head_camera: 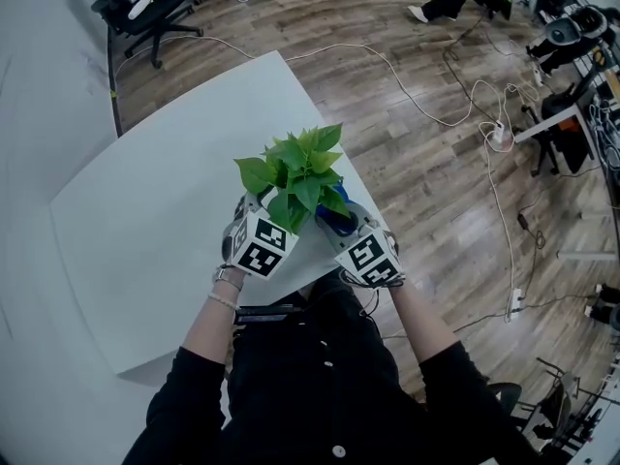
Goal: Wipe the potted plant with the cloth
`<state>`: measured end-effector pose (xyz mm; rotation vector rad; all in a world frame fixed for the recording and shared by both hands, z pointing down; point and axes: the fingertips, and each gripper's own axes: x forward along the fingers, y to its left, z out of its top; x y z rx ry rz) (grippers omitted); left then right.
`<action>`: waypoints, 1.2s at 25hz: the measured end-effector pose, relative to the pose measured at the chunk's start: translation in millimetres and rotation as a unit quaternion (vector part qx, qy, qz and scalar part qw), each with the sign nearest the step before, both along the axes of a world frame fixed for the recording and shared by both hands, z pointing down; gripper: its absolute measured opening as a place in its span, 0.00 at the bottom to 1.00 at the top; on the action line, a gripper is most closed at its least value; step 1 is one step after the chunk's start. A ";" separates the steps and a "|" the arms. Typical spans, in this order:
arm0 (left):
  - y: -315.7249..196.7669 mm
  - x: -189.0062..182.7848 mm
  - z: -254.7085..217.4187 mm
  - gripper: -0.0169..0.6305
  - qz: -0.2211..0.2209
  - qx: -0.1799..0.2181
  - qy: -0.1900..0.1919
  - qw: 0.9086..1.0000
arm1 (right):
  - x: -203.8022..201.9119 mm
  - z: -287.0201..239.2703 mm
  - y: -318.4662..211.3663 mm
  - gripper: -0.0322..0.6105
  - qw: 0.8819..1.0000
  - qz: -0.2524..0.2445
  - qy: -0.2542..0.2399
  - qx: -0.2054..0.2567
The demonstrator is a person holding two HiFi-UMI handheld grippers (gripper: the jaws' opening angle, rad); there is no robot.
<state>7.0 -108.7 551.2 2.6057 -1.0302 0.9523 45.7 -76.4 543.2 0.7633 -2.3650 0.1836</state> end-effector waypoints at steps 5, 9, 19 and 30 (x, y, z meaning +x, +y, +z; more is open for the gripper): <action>3.8 -1.1 -1.6 0.60 0.008 -0.001 0.013 1.000 | 0.8 -6.5 7.4 0.17 0.998 0.050 -0.024 -0.004; 17.9 -11.8 -3.8 0.60 0.017 0.002 0.021 1.000 | 24.3 -12.8 7.2 0.17 0.993 0.120 0.004 0.025; 39.7 -70.1 -53.0 0.47 -0.036 0.073 0.010 0.997 | 78.2 -67.4 26.5 0.17 0.966 0.243 0.029 0.084; 49.4 -66.9 -169.3 0.08 -0.026 0.202 0.088 0.975 | 64.4 -152.0 38.4 0.17 0.953 0.255 -0.012 0.165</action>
